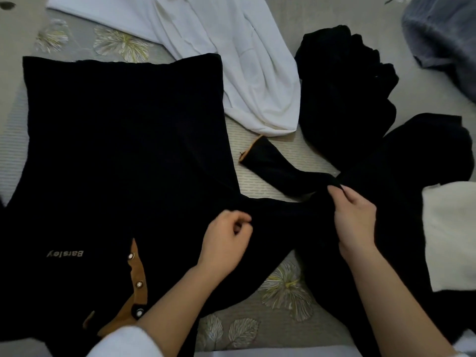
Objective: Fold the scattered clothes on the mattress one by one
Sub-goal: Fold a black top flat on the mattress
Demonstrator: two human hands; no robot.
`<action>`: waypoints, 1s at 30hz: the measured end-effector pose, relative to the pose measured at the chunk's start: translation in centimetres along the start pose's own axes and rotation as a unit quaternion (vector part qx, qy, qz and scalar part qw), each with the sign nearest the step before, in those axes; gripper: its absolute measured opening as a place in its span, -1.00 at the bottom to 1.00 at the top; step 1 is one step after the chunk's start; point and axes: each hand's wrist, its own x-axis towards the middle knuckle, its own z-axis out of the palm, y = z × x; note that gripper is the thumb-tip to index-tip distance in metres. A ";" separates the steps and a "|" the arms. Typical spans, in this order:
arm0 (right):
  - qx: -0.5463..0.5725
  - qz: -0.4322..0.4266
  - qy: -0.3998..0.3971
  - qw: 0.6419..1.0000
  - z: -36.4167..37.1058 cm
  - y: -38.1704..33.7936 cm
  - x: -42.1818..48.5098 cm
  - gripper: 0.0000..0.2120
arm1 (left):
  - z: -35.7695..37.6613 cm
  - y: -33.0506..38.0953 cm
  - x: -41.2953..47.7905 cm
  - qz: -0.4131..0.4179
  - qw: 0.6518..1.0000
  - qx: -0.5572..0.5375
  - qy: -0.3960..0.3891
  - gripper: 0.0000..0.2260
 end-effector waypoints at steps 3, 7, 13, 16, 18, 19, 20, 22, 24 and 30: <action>-0.021 -0.072 -0.042 0.996 0.6 0.0 -0.7 -0.81 | 0.1 3.3 3.3 -0.125 0.962 -0.244 -0.011 -0.84; -0.092 -0.157 -0.183 0.966 1.0 0.4 -2.3 -0.64 | 0.8 6.3 6.4 -0.278 0.855 -0.413 -0.146 -0.61; -0.175 -0.190 -0.311 0.915 0.1 1.1 -3.8 -0.59 | -0.4 6.8 8.0 -0.350 0.753 -0.492 -0.261 -0.64; -0.113 -0.206 -0.301 0.924 0.3 0.5 -4.6 -0.67 | -0.6 6.7 8.0 -0.355 0.737 -0.513 -0.258 -0.76; -0.102 -0.212 -0.274 0.933 0.5 0.3 -4.9 -0.73 | -0.8 6.7 8.4 -0.335 0.747 -0.536 -0.207 -0.78; -0.111 -0.213 -0.255 0.937 0.6 0.3 -5.0 -0.77 | -1.2 6.8 8.8 -0.318 0.754 -0.546 -0.177 -0.78; -0.129 -0.216 -0.239 0.938 0.7 0.3 -5.0 -0.80 | -1.9 6.9 9.2 -0.297 0.762 -0.554 -0.153 -0.79; -0.178 -0.234 -0.226 0.929 1.1 0.4 -5.0 -0.89 | -4.1 7.2 9.9 -0.245 0.782 -0.561 -0.118 -0.81; -0.232 -0.277 -0.224 0.905 2.1 0.3 -5.2 -0.87 | -7.3 7.3 10.3 -0.183 0.802 -0.560 -0.101 -0.82; -0.318 -0.372 -0.339 0.803 9.5 0.4 -9.2 -0.79 | -17.7 3.4 10.8 -0.110 0.786 -0.608 -0.036 -0.76</action>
